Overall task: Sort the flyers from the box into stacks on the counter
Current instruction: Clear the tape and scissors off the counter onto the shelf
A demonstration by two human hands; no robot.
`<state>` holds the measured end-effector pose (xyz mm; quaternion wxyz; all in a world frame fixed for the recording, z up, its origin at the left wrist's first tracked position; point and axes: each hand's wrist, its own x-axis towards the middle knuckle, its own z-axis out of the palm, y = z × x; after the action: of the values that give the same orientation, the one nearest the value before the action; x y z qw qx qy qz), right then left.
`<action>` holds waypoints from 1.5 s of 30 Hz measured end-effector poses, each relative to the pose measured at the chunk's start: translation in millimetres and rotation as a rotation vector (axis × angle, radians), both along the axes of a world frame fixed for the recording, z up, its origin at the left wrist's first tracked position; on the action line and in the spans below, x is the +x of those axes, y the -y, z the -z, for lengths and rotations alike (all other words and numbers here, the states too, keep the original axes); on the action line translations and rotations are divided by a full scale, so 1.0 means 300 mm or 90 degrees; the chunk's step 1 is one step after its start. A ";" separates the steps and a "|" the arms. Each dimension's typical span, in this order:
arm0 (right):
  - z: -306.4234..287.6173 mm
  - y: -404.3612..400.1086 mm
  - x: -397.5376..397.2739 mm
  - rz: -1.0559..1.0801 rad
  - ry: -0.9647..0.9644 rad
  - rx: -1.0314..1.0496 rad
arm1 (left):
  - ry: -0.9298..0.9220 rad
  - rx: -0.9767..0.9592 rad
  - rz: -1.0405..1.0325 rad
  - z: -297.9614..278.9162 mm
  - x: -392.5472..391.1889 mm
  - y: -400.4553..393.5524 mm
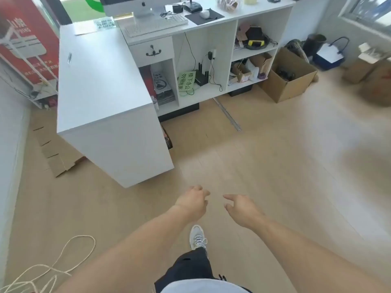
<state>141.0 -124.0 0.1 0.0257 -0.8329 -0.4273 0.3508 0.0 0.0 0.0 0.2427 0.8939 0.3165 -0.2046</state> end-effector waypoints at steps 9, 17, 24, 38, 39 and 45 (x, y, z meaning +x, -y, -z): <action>-0.019 -0.470 0.565 0.123 -0.004 0.011 | 0.043 0.031 0.076 -0.023 0.612 -0.561; 0.016 -0.839 1.172 0.120 0.000 0.024 | 0.060 0.069 0.120 -0.031 1.226 -0.944; -0.032 -1.148 1.723 0.076 -0.005 0.036 | 0.083 0.058 0.024 -0.061 1.706 -1.189; -0.048 -1.976 2.575 0.003 0.062 0.044 | 0.163 0.027 -0.080 -0.004 2.541 -1.980; -0.061 -2.047 2.625 0.007 0.064 0.047 | 0.162 0.026 -0.081 -0.009 2.600 -2.053; -0.138 -2.451 2.906 0.036 0.044 0.138 | 0.214 0.044 -0.106 -0.084 2.903 -2.435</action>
<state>1012.7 611.3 41.6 0.1107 -0.8485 -0.4398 0.2726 871.0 730.5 25.2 0.2773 0.8941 0.3511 -0.0202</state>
